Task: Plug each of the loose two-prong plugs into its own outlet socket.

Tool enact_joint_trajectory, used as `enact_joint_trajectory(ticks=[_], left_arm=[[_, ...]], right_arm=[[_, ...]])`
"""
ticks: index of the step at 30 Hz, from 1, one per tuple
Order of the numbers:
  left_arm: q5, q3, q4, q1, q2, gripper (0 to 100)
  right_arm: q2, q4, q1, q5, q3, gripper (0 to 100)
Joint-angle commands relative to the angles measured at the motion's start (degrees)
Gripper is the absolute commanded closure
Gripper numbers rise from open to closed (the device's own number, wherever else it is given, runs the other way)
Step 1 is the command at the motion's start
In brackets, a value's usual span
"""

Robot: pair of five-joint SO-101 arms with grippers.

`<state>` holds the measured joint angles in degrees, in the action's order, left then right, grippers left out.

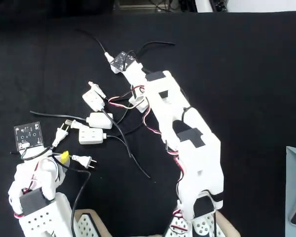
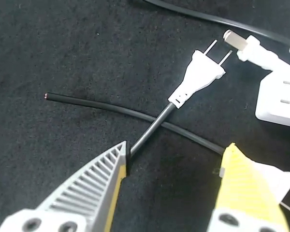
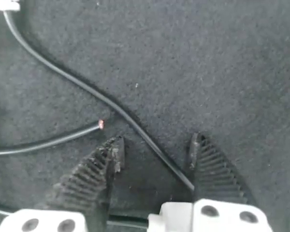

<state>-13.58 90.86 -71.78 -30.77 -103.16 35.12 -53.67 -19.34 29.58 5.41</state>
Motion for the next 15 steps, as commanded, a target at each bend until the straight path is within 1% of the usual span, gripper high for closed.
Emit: enact_joint_trajectory(ticks=[1,2,4,6,9,15], left_arm=[[0.18,-0.4,0.0,-0.31,-0.26,69],[0.18,-0.4,0.0,-0.31,-0.26,69],[0.18,-0.4,0.0,-0.31,-0.26,69],[0.18,-0.4,0.0,-0.31,-0.26,69],[-1.58,-0.31,0.0,-0.31,-0.26,69],[-2.02,-0.31,-0.09,-0.31,-0.26,69]], right_arm=[[1.1,-0.53,1.32,0.09,2.24,93.4],[1.1,-0.79,1.23,0.09,2.33,98.9],[0.75,-1.76,0.7,0.09,2.42,96.6],[-0.84,-3.08,0.35,0.09,2.15,98.9],[-4.88,-6.59,-0.35,0.09,2.07,98.7],[-16.75,-18.29,-1.58,0.0,1.89,98.7]])
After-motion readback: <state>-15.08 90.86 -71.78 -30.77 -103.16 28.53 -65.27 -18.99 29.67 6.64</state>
